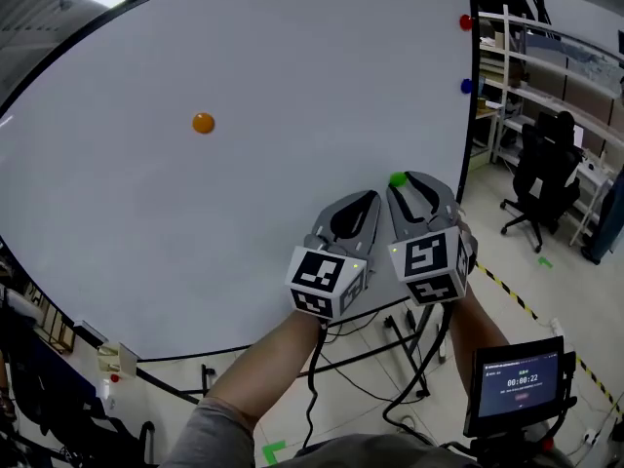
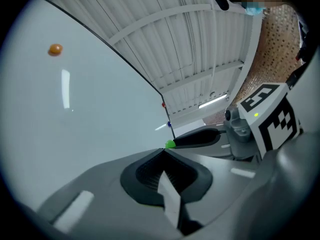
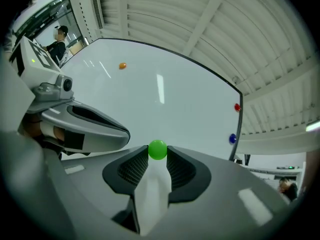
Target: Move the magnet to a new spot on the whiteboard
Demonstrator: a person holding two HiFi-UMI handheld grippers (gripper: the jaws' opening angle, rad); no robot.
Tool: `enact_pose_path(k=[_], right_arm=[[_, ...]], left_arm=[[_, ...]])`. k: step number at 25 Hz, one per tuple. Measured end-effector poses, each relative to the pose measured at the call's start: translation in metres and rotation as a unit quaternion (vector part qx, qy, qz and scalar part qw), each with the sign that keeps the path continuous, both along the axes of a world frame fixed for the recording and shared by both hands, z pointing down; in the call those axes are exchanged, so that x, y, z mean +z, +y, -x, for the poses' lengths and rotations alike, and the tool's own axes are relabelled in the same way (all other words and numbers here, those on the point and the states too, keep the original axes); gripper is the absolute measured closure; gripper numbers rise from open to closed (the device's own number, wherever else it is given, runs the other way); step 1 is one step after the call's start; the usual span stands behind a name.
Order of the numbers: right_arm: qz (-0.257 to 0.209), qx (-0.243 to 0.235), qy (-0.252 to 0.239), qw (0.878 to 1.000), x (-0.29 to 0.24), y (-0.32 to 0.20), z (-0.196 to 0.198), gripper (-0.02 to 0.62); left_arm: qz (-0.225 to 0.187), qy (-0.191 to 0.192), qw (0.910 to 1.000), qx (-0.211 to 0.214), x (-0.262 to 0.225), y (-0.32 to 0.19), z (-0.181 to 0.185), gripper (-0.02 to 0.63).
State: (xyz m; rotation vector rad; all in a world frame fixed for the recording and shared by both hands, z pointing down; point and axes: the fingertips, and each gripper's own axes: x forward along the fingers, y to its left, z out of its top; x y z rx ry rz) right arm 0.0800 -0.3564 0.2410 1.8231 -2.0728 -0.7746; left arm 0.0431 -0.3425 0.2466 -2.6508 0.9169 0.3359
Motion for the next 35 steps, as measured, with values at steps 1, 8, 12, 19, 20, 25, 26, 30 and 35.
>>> enact_pose_path(k=[1,8,12,19,20,25,26,30,35], right_arm=[[-0.002,0.004,0.000,1.000,-0.003,-0.002,-0.017,0.471],[-0.010,0.020,-0.010,1.000,-0.028,-0.040,-0.161,0.471],[-0.015,0.012,-0.006,1.000,-0.034,-0.047,-0.174,0.471],[0.009,-0.025,-0.005,1.000,-0.031,-0.050,-0.160,0.471],[0.011,-0.032,-0.005,0.999,-0.030,-0.051,-0.158,0.471],[0.014,-0.052,-0.005,0.999,-0.027,-0.056,-0.157,0.469],[0.015,-0.053,-0.004,0.998,-0.027,-0.055,-0.156,0.469],[0.025,-0.060,-0.009,0.998,-0.023,-0.056,-0.151,0.468],[0.016,-0.067,0.001,0.998,-0.030,-0.067,-0.159,0.465]], left_arm=[[-0.002,0.001,1.0000,0.005,-0.003,-0.002,-0.017,0.604],[-0.014,-0.002,0.9997,0.020,-0.030,-0.040,-0.156,0.604],[-0.023,0.000,0.9996,0.018,-0.035,-0.043,-0.170,0.604],[-0.031,0.004,0.9995,-0.003,-0.037,-0.035,-0.158,0.604],[-0.032,0.004,0.9994,-0.007,-0.037,-0.034,-0.157,0.604],[-0.034,0.004,0.9992,-0.020,-0.035,-0.034,-0.158,0.604],[-0.034,0.004,0.9992,-0.022,-0.034,-0.033,-0.156,0.604],[-0.032,0.004,0.9991,-0.028,-0.032,-0.031,-0.150,0.604],[-0.028,0.003,0.9991,-0.031,-0.033,-0.048,-0.162,0.604]])
